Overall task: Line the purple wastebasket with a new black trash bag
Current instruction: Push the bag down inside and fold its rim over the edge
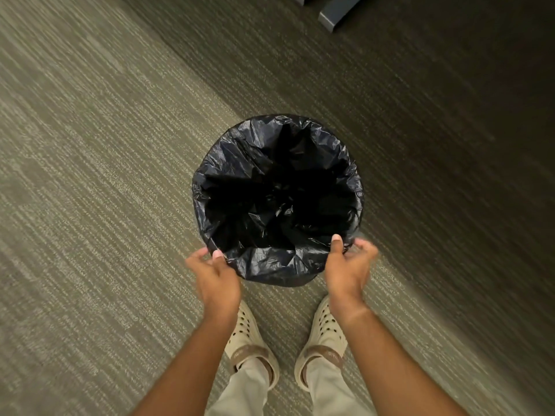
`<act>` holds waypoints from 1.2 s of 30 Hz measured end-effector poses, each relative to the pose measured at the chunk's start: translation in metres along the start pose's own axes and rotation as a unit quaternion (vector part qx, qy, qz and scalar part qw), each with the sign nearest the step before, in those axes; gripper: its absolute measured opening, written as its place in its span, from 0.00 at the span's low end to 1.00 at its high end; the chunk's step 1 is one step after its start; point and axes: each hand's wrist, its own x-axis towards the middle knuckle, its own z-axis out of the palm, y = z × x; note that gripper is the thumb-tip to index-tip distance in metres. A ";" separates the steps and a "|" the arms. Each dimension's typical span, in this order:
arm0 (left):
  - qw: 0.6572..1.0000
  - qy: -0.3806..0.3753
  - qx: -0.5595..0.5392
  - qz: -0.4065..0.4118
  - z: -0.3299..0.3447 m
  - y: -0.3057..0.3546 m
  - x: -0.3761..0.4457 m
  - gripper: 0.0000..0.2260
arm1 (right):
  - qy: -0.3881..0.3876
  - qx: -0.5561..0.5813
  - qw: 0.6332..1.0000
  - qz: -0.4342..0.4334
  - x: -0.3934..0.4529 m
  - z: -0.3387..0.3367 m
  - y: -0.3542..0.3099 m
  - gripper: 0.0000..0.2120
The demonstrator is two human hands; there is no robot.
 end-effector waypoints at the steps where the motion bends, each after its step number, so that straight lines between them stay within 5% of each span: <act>1: 0.998 -0.003 -0.051 -0.049 0.002 0.001 -0.001 0.14 | -0.026 0.054 0.995 0.085 -0.003 0.004 0.001 0.16; 5: 0.955 0.002 -0.209 -0.209 0.011 0.013 -0.003 0.16 | -0.076 0.228 0.935 0.259 -0.007 0.017 0.000 0.15; 7: 0.921 -0.013 -0.281 -0.269 0.015 0.017 -0.002 0.18 | -0.081 0.275 0.914 0.288 -0.008 0.021 0.001 0.12; 10: 0.873 -0.007 -0.358 -0.332 0.017 0.017 0.006 0.19 | -0.086 0.333 0.887 0.307 -0.007 0.020 0.003 0.23; 13: 0.831 0.021 -0.422 -0.362 0.021 0.017 0.016 0.20 | -0.106 0.366 0.871 0.310 -0.003 0.018 0.001 0.24; 19: 0.860 0.029 -0.348 -0.371 0.030 0.025 0.029 0.17 | -0.060 0.306 0.902 0.297 0.002 0.028 -0.006 0.22; 23: 0.910 0.026 -0.262 -0.320 0.024 0.022 0.033 0.23 | -0.102 0.325 0.911 0.233 -0.004 0.019 -0.010 0.16; 27: 0.968 0.078 -0.161 -0.175 0.012 0.024 0.040 0.18 | -0.080 0.289 0.937 0.180 0.004 0.009 -0.015 0.31; 36: 0.976 0.128 -0.118 -0.129 0.034 0.043 0.063 0.20 | 0.085 0.083 0.990 0.072 0.032 0.038 -0.030 0.20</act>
